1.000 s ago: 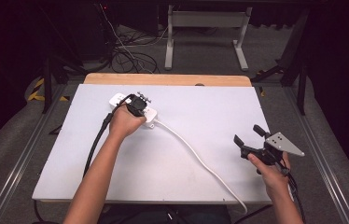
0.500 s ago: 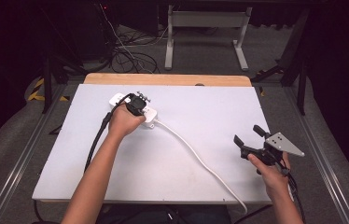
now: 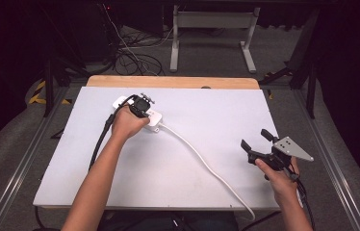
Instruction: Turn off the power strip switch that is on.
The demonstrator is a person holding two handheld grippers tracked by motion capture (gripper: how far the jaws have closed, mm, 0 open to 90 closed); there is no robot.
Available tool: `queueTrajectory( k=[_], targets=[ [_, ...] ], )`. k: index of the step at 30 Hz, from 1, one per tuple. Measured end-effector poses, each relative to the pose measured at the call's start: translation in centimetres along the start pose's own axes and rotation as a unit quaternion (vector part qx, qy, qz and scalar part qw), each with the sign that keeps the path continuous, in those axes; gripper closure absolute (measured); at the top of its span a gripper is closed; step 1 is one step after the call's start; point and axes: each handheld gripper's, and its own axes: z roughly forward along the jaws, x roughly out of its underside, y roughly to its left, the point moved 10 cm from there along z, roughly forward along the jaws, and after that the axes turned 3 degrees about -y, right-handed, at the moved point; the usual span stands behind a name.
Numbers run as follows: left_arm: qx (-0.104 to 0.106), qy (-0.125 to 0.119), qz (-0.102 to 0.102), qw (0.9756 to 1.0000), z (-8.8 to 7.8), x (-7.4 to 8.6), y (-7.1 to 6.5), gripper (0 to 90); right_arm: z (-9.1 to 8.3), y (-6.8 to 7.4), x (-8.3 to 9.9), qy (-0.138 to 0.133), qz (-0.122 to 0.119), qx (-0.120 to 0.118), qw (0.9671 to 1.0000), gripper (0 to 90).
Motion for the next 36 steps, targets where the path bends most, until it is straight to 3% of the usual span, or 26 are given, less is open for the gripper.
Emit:
queueTrajectory(
  k=[4, 7, 16, 21, 24, 27, 29, 32, 36],
  targets=[
    [0.014, -0.012, -0.017, 0.9997, 0.0, 0.0, 0.2, 90.0, 0.0, 0.0, 0.0, 0.001, 0.001, 0.0, 1.0, 11.9],
    [0.006, -0.018, -0.015, 0.9997, -0.1, -0.1, 0.4, 90.0, 0.0, 0.0, 0.0, 0.0, 0.001, 0.0, 1.0, 11.8],
    [0.017, -0.039, -0.027, 0.9988, -0.1, 0.1, 0.5, 90.0, 0.1, 0.0, 0.1, 0.0, 0.0, 0.0, 1.0, 11.8],
    [0.025, -0.075, -0.047, 0.9957, 0.1, 0.0, 0.5, 90.0, 0.1, 0.0, 0.2, 0.003, -0.005, 0.001, 1.0, 11.8],
    [0.028, -0.085, -0.047, 0.9948, 0.1, 0.0, 0.4, 90.0, 0.1, 0.0, 0.2, 0.003, -0.005, 0.001, 1.0, 11.8],
    [0.049, -0.102, -0.063, 0.9916, 0.0, 0.0, 0.5, 90.0, 0.1, 0.0, 0.2, 0.004, -0.005, 0.001, 1.0, 11.7],
    [0.059, -0.131, -0.074, 0.9869, -0.3, 0.0, 0.5, 90.0, 0.1, 0.0, 0.2, 0.004, -0.001, 0.0, 1.0, 11.7],
    [0.055, -0.168, -0.087, 0.9804, -1.1, 0.2, 1.1, 90.0, 0.1, 0.0, 0.2, 0.005, -0.001, 0.001, 1.0, 11.7],
    [0.027, -0.213, -0.088, 0.9728, -3.5, 0.8, 3.0, 90.0, 0.1, 0.0, 0.2, 0.004, -0.001, 0.001, 1.0, 11.8]
  ],
)
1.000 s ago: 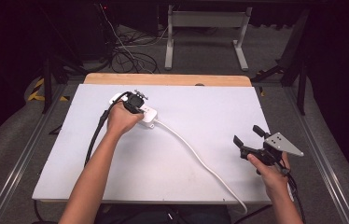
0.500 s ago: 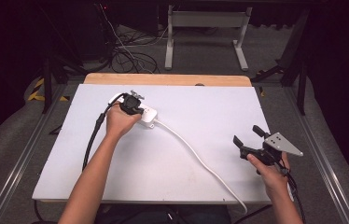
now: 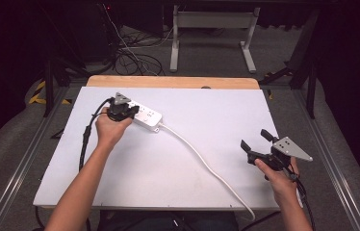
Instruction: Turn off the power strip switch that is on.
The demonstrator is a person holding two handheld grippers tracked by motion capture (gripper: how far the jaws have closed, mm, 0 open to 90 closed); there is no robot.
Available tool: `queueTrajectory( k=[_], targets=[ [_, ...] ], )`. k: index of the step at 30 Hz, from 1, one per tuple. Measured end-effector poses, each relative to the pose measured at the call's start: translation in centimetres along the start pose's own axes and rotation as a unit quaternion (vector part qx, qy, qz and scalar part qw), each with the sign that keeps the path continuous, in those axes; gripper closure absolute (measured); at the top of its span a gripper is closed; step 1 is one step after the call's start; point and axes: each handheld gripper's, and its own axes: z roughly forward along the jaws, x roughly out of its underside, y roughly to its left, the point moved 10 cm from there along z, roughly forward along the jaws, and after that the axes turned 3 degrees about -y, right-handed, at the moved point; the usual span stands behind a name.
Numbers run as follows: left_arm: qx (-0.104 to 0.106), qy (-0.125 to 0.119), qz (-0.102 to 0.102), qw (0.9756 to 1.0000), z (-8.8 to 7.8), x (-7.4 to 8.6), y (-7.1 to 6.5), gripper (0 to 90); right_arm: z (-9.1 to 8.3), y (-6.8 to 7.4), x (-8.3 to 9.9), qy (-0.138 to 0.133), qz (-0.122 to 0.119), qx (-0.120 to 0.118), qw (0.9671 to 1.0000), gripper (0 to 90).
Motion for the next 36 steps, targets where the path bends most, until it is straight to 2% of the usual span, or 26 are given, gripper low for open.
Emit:
queueTrajectory(
  k=[2, 6, 11, 14, 18, 23, 27, 29, 31, 36],
  targets=[
    [-0.014, -0.03, 0.005, 0.9995, -1.5, -0.4, 1.1, 90.0, 0.0, 0.0, 0.0, 0.0, -0.001, 0.0, 1.0, 11.8],
    [-0.023, -0.081, 0.01, 0.9964, -4.6, -0.6, 2.2, 90.0, 0.0, -0.1, 0.0, -0.001, -0.002, 0.001, 1.0, 11.8],
    [-0.033, -0.143, 0.003, 0.9892, -8.2, -0.2, 2.8, 90.0, 0.1, 0.0, 0.0, 0.001, 0.0, 0.0, 1.0, 11.9],
    [-0.035, -0.179, 0.002, 0.9832, -10.6, 0.0, 3.1, 90.0, 0.1, 0.0, 0.0, 0.0, -0.002, 0.0, 1.0, 11.9],
    [-0.039, -0.2, -0.001, 0.979, -13.3, 1.1, 2.9, 90.0, 0.0, 0.0, -0.2, -0.004, 0.0, 0.001, 1.0, 11.9],
    [-0.071, -0.209, -0.015, 0.9753, -16.4, 2.9, 3.2, 90.0, -0.1, 0.0, -0.3, -0.005, -0.002, -0.001, 1.0, 11.9],
    [-0.091, -0.225, -0.029, 0.9696, -18.4, 3.5, 3.3, 90.0, 0.0, -0.1, -0.3, -0.007, -0.003, 0.0, 1.0, 11.9],
    [-0.099, -0.234, -0.031, 0.9668, -19.0, 3.6, 3.2, 90.0, 0.0, -0.1, -0.4, -0.007, -0.003, 0.0, 1.0, 11.9],
    [-0.107, -0.237, -0.032, 0.9651, -19.2, 3.6, 3.3, 90.0, 0.0, 0.0, -0.4, -0.006, -0.002, -0.001, 1.0, 11.9],
    [-0.119, -0.232, -0.03, 0.965, -19.0, 3.8, 3.4, 90.0, 0.2, 0.1, -0.3, -0.006, -0.003, -0.002, 1.0, 11.9]
  ],
)
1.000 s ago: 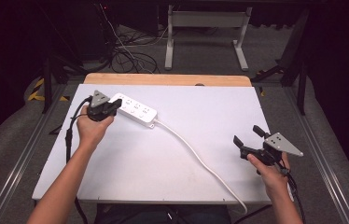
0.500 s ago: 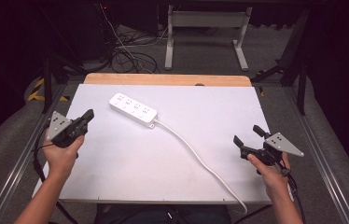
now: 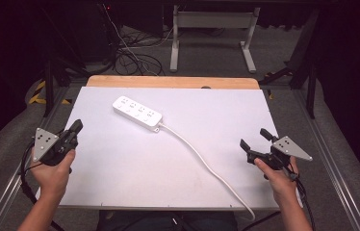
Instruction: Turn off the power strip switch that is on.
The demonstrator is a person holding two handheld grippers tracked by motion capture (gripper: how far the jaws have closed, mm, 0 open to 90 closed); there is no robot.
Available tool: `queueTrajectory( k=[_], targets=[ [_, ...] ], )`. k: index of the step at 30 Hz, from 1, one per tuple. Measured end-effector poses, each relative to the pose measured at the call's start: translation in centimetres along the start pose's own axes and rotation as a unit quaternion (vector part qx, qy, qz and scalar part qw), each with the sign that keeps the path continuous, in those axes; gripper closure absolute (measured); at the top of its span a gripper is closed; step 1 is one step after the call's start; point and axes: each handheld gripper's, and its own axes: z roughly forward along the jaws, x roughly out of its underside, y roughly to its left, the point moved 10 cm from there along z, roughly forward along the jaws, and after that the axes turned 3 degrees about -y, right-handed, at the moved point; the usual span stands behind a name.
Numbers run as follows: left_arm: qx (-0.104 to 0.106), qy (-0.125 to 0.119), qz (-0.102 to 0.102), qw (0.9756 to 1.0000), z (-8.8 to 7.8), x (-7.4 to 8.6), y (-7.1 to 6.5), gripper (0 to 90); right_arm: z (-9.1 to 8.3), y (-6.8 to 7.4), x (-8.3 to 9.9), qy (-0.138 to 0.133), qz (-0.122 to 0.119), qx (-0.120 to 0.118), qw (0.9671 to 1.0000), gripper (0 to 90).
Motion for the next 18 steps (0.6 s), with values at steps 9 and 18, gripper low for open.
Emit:
queueTrajectory(
  k=[9, 18],
  targets=[
    [-0.007, 0.005, 0.009, 0.9999, 0.37, 0.24, 0.19, 90.0, -0.2, -0.03, -0.04, 0.0, -0.001, 0.0, 1.0, 11.9],
    [-0.011, 0.003, 0.013, 0.9998, 0.58, 0.35, 0.19, 81.1, -0.17, -0.04, -0.04, 0.0, -0.001, 0.001, 1.0, 11.9]
  ],
)
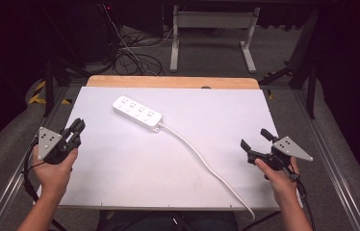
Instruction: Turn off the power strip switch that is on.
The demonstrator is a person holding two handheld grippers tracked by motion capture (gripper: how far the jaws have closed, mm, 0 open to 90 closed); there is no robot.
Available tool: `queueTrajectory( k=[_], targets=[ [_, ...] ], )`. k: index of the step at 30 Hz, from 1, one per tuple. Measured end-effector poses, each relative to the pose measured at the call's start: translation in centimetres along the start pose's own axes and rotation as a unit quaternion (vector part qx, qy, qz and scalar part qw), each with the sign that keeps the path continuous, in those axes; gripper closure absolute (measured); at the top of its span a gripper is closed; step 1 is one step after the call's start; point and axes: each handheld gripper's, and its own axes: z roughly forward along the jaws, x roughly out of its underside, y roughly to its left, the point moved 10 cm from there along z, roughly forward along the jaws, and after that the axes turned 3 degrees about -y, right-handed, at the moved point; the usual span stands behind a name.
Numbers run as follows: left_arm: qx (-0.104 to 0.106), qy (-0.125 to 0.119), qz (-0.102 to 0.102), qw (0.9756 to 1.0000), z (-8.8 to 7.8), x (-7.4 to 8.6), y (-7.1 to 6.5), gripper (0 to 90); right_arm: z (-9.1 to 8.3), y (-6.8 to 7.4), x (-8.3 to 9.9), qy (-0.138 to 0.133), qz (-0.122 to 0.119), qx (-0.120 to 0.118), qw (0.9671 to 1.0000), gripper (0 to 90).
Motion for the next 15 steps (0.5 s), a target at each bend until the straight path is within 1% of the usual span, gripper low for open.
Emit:
queueTrajectory(
  k=[2, 3, 4, 5, 6, 7, 8, 9, 10, 12, 13, 15],
  targets=[
    [-0.004, -0.002, -0.001, 1.0, 0.06, 0.02, 0.07, 76.6, 0.0, -0.04, -0.03, -0.001, 0.0, 0.0, 1.0, 11.9],
    [-0.006, -0.002, 0.0, 1.0, 0.09, 0.05, 0.11, 71.3, -0.01, -0.04, -0.04, -0.001, 0.0, 0.0, 1.0, 11.9],
    [-0.008, -0.003, 0.0, 1.0, 0.14, 0.07, 0.14, 68.5, -0.02, -0.06, -0.03, -0.001, 0.0, 0.0, 1.0, 11.9],
    [-0.01, -0.004, 0.0, 0.9999, 0.2, 0.11, 0.17, 68.5, -0.02, -0.06, -0.03, -0.001, 0.0, 0.0, 1.0, 11.9],
    [-0.012, -0.004, -0.001, 0.9999, 0.24, 0.13, 0.23, 61.5, -0.03, -0.03, -0.06, -0.001, 0.002, 0.0, 1.0, 11.9],
    [-0.012, -0.004, -0.005, 0.9999, 0.3, 0.17, 0.24, 61.5, -0.03, -0.03, -0.06, -0.001, 0.002, 0.0, 1.0, 11.9],
    [-0.013, -0.006, -0.008, 0.9999, 0.4, 0.19, 0.29, 56.8, -0.04, -0.01, -0.08, -0.002, 0.004, 0.0, 1.0, 11.9],
    [-0.019, -0.003, -0.009, 0.9998, 0.48, 0.25, 0.41, 48.3, -0.07, -0.01, -0.13, -0.003, 0.005, 0.0, 1.0, 11.9],
    [-0.023, -0.002, -0.011, 0.9997, 0.59, 0.31, 0.46, 48.3, -0.07, -0.01, -0.13, -0.003, 0.005, 0.0, 1.0, 11.9],
    [-0.028, -0.001, -0.016, 0.9995, 0.78, 0.42, 0.6, 40.3, -0.08, -0.03, -0.14, -0.003, 0.005, 0.0, 1.0, 11.9],
    [-0.027, 0.001, -0.018, 0.9995, 0.85, 0.51, 0.6, 37.8, -0.08, -0.02, -0.14, -0.003, 0.005, 0.0, 1.0, 11.9],
    [-0.026, 0.002, -0.015, 0.9996, 0.99, 0.6, 0.58, 34.5, -0.06, -0.01, -0.13, -0.003, 0.005, 0.0, 1.0, 11.9]
  ],
)
